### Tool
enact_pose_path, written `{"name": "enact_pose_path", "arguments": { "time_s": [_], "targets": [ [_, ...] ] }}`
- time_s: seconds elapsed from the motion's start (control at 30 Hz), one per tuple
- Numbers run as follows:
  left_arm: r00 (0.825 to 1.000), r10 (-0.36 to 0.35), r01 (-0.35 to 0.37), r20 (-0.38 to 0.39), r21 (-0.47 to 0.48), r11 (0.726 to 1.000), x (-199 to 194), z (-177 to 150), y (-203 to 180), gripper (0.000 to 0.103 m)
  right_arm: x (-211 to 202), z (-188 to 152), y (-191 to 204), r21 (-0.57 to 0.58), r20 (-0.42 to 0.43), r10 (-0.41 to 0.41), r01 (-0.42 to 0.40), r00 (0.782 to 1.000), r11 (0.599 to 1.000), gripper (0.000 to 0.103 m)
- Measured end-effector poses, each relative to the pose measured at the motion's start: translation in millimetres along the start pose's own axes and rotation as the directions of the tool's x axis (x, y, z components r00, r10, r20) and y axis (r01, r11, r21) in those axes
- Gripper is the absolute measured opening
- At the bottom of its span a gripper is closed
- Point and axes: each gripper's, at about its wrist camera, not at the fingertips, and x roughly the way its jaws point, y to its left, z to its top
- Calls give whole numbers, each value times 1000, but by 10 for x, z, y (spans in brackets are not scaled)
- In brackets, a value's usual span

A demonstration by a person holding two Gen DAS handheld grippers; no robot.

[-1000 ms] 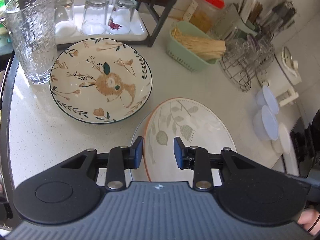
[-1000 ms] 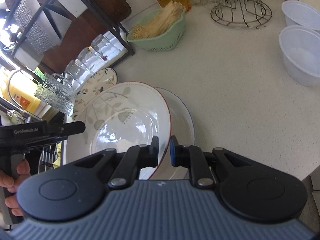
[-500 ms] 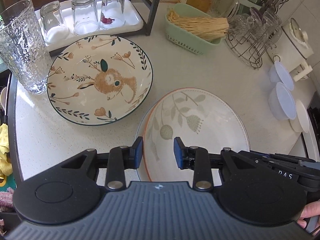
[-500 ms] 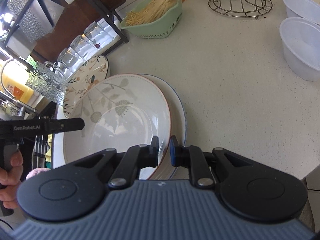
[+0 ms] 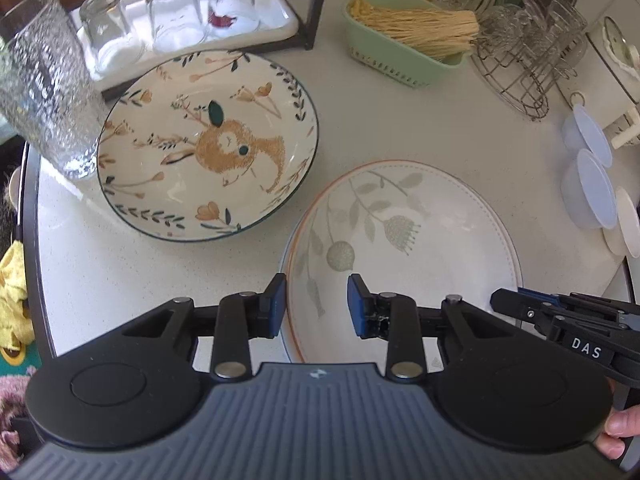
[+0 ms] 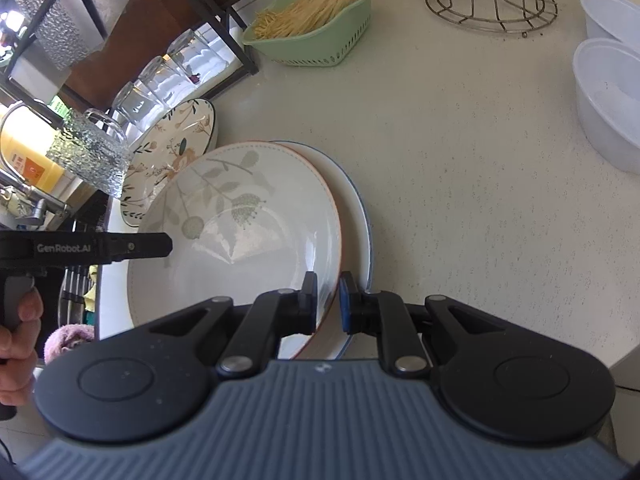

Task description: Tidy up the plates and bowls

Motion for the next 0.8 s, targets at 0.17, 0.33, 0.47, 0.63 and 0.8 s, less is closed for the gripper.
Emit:
{"name": "enact_pose_path", "arguments": {
  "time_s": [0.17,0.33,0.47,0.63,0.8],
  "targets": [
    [1000,5,-5,-7,-49,999,-16,-10,28,36,-20,35,48,-39,26,-16,17,1000,999,15],
    [1000,5,-6,-7,-103,995,-57,-10,60,36,-3,61,32,-44,34,-7,8,999,999,15],
    [1000,-10,13,24,-134,991,-149,-14,46,36,2,92,28,-40,48,1,1,999,999,15],
    [998,-7,17,61,-158,987,-290,-6,-21,36,-73,134,37,-68,97,-9,15,995,998,15],
    [994,-20,40,112,-177,983,-520,-53,-74,36,-196,162,114,-129,148,11,9,989,992,14]
  ]
}}
